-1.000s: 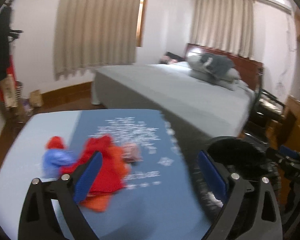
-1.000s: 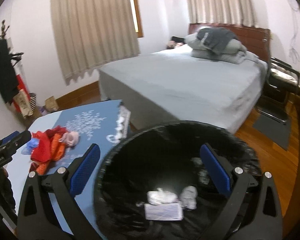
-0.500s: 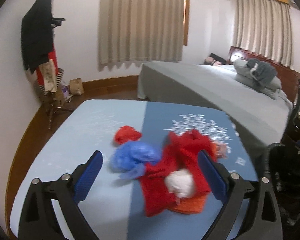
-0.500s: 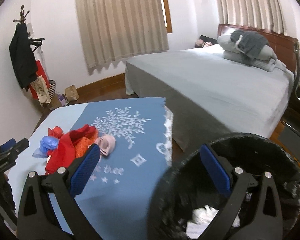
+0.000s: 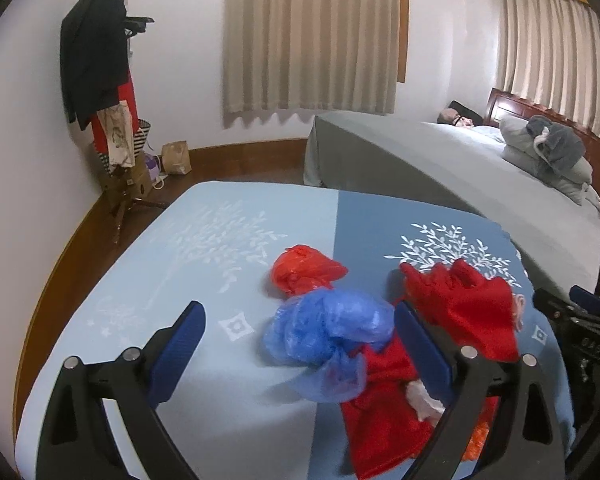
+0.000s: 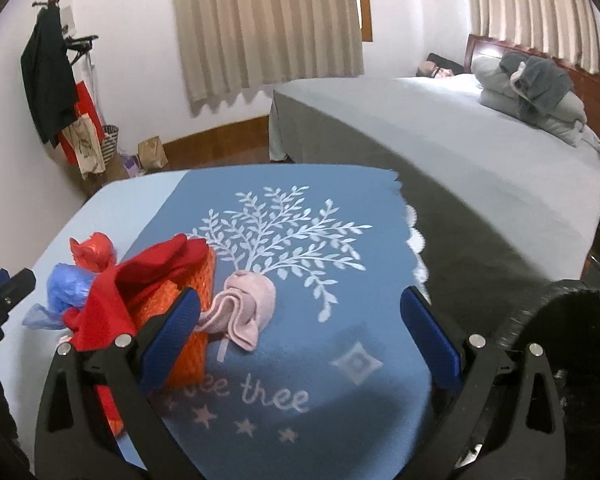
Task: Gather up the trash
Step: 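Move both tools back over the pile toward the blue plastic bag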
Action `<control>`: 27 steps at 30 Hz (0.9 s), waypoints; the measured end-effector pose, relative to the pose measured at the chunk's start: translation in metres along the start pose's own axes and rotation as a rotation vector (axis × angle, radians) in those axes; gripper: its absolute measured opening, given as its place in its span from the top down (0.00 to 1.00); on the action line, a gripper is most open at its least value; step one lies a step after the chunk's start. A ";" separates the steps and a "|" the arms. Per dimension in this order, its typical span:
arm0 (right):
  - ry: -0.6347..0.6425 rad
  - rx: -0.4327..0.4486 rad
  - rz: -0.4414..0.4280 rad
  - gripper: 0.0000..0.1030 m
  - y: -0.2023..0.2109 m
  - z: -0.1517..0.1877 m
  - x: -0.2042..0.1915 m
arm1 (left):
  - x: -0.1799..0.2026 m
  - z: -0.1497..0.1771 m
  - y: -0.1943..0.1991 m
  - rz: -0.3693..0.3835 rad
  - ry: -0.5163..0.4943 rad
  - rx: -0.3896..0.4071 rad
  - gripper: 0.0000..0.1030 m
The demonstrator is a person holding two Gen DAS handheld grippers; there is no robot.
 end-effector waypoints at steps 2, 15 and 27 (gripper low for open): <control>0.007 -0.011 -0.007 0.06 -0.009 0.000 -0.004 | -0.002 0.001 -0.005 0.000 0.003 -0.006 0.10; 0.020 -0.126 -0.051 0.27 -0.050 0.006 -0.014 | -0.007 0.007 -0.032 0.015 0.016 -0.049 0.10; 0.020 -0.182 -0.168 0.69 -0.052 0.010 -0.030 | -0.001 0.012 -0.058 0.070 0.024 -0.122 0.10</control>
Point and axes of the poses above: each gripper's, at about its wrist camera, not at the fingertips, and y roughly against the way its jaws point, x to its right, z to its underside, the point moved 5 cm from there along -y, roughly the way its jaws point, and after that the axes turned 3 degrees about -x, right-handed, at the moved point
